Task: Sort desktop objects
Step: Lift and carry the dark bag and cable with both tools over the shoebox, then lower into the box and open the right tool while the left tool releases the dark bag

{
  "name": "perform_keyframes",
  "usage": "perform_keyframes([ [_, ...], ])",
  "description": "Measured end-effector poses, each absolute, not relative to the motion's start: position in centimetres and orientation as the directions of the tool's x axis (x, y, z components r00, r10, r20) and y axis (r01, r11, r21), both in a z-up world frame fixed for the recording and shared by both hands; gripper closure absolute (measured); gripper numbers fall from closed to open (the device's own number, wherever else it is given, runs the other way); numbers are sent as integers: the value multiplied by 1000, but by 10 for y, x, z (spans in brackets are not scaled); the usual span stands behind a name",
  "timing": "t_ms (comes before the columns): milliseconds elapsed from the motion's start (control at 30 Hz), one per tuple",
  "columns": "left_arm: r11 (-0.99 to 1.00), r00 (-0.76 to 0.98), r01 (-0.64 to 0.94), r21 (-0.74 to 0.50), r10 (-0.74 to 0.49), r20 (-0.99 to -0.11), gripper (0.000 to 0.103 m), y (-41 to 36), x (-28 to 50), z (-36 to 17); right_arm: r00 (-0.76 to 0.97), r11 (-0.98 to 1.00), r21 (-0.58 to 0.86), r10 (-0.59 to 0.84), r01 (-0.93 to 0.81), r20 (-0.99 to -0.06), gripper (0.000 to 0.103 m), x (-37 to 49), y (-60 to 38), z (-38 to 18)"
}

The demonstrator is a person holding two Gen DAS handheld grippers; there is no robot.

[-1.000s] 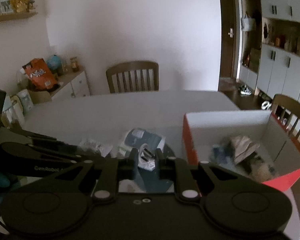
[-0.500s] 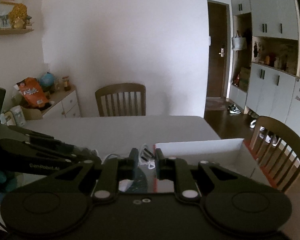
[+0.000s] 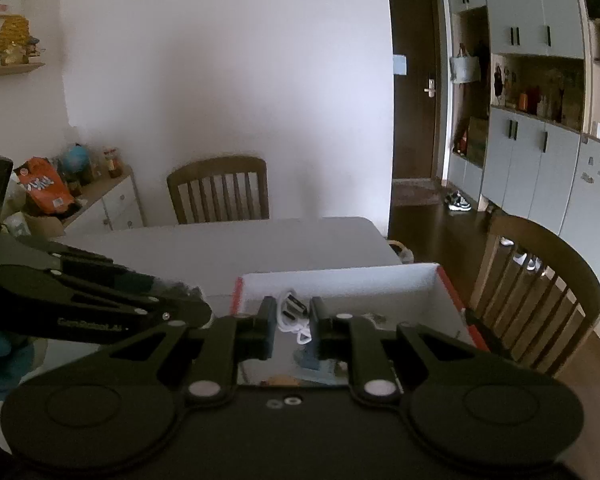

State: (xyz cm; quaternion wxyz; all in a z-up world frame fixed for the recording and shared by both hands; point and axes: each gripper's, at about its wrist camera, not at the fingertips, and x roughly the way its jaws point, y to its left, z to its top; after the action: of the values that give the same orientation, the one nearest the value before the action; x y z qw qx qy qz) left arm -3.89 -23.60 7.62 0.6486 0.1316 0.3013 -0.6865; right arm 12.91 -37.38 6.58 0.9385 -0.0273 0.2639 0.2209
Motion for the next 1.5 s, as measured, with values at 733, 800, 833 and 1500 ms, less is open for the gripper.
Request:
perform_keyframes([
  [733, 40, -134, 977, -209, -648, -750, 69, -352, -51, 32, 597, 860, 156, 457, -487, -659, 87, 191, -416, 29],
  [800, 47, -141, 974, -220, -632, -762, 69, -361, -49, 28, 581, 855, 164, 463, -493, -669, 87, 194, -416, 25],
  [833, 49, -144, 974, -223, -623, -769, 69, -366, -49, 24, 573, 853, 165, 464, -496, -676, 87, 196, -417, 24],
  [1500, 68, -143, 976, -209, -524, -839, 69, -407, -57, -26, 399, 840, 212, 440, -499, -805, 87, 231, -406, -16],
])
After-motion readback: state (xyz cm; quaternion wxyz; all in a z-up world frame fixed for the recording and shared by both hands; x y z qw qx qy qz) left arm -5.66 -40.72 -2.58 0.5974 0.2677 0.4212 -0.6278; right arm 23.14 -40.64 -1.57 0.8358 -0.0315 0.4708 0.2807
